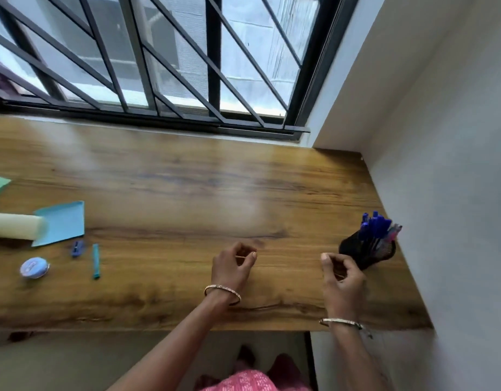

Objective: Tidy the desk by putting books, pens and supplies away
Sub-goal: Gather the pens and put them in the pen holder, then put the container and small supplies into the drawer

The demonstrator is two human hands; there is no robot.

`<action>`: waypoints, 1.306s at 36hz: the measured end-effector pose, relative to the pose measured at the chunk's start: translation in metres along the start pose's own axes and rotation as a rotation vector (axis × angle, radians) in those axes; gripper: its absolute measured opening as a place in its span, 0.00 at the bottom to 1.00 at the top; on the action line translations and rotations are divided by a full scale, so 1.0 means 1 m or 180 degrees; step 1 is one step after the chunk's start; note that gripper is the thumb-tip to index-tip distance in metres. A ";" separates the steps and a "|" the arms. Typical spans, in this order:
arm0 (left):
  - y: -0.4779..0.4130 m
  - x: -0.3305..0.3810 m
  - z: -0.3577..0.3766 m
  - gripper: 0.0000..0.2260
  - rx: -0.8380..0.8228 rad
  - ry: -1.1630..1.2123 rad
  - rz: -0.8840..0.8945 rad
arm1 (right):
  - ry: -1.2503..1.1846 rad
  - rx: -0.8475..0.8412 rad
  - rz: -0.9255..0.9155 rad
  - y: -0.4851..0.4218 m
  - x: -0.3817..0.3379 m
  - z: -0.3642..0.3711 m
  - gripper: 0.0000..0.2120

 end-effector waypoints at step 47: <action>0.024 -0.232 -0.437 0.05 0.2472 0.0243 -0.0686 | -0.0564 -0.2801 -0.0977 0.332 -0.196 0.302 0.03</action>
Point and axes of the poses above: each hand's wrist, its own y-axis away from the middle knuckle, its own z-axis out of the palm, x = y × z, the point moved 1 cm from there along -y, towards the middle knuckle, and after that the axes turned 6 degrees about x, right-handed, at the moved point
